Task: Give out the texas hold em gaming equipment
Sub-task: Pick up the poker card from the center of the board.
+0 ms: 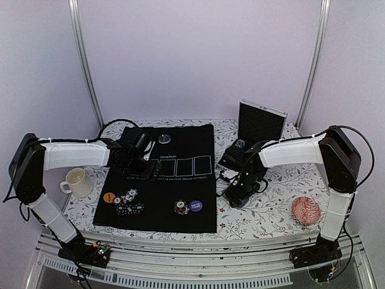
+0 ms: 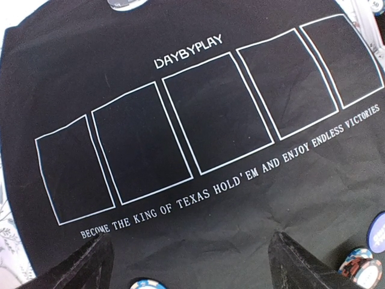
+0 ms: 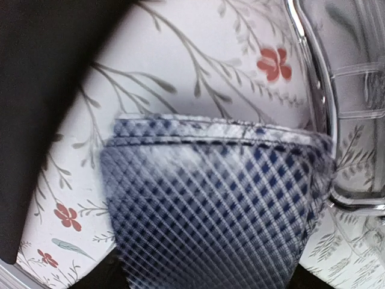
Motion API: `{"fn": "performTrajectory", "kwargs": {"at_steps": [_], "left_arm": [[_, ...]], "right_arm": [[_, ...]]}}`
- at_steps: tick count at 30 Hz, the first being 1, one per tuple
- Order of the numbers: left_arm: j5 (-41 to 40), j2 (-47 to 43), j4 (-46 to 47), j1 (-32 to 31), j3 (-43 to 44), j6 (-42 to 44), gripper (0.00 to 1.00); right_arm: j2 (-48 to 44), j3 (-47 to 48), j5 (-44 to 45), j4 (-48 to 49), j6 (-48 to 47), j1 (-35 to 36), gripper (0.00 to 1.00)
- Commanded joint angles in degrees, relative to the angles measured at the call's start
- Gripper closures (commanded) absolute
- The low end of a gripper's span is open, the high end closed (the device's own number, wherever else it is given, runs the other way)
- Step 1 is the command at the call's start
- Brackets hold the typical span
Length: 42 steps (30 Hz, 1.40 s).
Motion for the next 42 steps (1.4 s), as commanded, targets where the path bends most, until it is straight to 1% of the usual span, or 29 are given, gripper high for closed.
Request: {"fn": "performTrajectory", "kwargs": {"at_steps": [1,4,7,11,15,22,24,27,30,36,39,42], "left_arm": [[0.3,0.6,-0.7,0.4,-0.1,0.7,0.08],[0.5,0.8,-0.8,0.4,-0.1,0.8,0.09],[0.6,1.0,-0.7,0.4,0.0,0.8,0.08],[0.7,1.2,-0.7,0.4,0.1,0.7,0.08],[0.6,0.9,-0.7,0.4,-0.1,0.6,0.08],[0.7,0.8,-0.7,0.4,0.0,0.7,0.08],[0.9,0.8,-0.7,0.4,0.1,0.6,0.09],[1.0,0.4,-0.8,0.4,0.2,0.6,0.08],[1.5,0.0,-0.9,0.4,0.5,0.4,0.08],[5.2,-0.5,-0.8,0.4,2.7,-0.7,0.1],[11.2,-0.9,0.9,0.4,4.5,-1.7,0.12],[20.3,-2.1,5.7,0.4,5.4,-3.4,0.14]], "right_arm": [[-1.0,-1.7,0.2,-1.4,0.3,0.5,0.17],[-0.7,-1.6,2.5,-2.6,0.8,0.4,0.07],[-0.7,-0.4,3.7,-3.4,1.1,0.4,0.06],[0.1,0.4,1.8,-2.3,0.6,0.5,0.06],[0.9,-1.0,0.2,-0.9,0.5,0.4,0.14],[1.2,-3.4,-0.9,1.4,0.9,0.5,0.32],[1.2,-3.7,-0.7,1.7,1.0,0.5,0.39],[0.7,-3.9,-0.2,1.6,0.7,0.5,0.45],[-0.5,-3.7,0.0,1.5,0.4,0.5,0.5],[-6.0,-3.1,0.9,1.9,-1.9,0.5,0.52],[-8.8,-2.6,0.8,2.7,-5.0,1.2,0.52],[-10.2,2.0,1.0,2.8,-9.2,3.2,0.53]]}}
